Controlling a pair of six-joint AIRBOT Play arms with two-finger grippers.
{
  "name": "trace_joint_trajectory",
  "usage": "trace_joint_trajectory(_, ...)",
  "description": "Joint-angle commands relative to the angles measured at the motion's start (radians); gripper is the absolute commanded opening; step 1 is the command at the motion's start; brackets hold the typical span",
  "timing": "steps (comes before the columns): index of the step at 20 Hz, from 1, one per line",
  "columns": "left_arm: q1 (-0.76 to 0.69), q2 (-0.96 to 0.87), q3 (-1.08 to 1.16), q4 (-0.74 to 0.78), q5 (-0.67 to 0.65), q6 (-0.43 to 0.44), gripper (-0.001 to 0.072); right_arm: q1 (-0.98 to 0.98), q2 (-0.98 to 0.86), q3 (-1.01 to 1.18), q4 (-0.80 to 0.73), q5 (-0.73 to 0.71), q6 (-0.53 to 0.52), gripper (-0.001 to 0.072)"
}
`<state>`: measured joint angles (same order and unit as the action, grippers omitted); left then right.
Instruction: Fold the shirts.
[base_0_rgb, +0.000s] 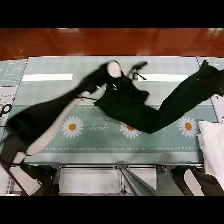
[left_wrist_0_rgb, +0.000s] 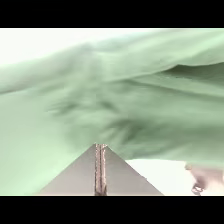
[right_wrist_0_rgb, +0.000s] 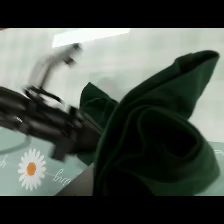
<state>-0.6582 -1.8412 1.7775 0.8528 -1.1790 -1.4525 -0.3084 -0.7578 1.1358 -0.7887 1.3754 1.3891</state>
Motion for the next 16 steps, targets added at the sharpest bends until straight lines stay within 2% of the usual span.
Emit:
trace_joint_trajectory(1,0.197,0.266,-0.206,0.130,-0.012,0.036,0.0022,0.188,-0.105,-0.003,0.003,-0.149,0.013,0.0018)
trace_joint_trajectory(5,0.417,0.637,-0.640,0.187,0.112,0.046,0.0022,0.452,-0.327,0.000,0.039,-0.364,-0.006,0.0019)
trace_joint_trajectory(8,0.547,0.848,-0.869,0.187,0.132,0.046,0.0022,0.575,-0.510,0.000,0.138,-0.476,-0.069,0.0019)
trace_joint_trajectory(12,0.636,1.025,-0.995,0.187,0.132,0.045,0.0022,0.650,-0.725,0.033,0.273,-0.525,-0.175,0.0018)
trace_joint_trajectory(16,0.639,1.044,-1.013,0.167,0.134,0.042,0.0022,0.680,-0.880,0.119,0.291,-0.517,-0.182,0.0019)
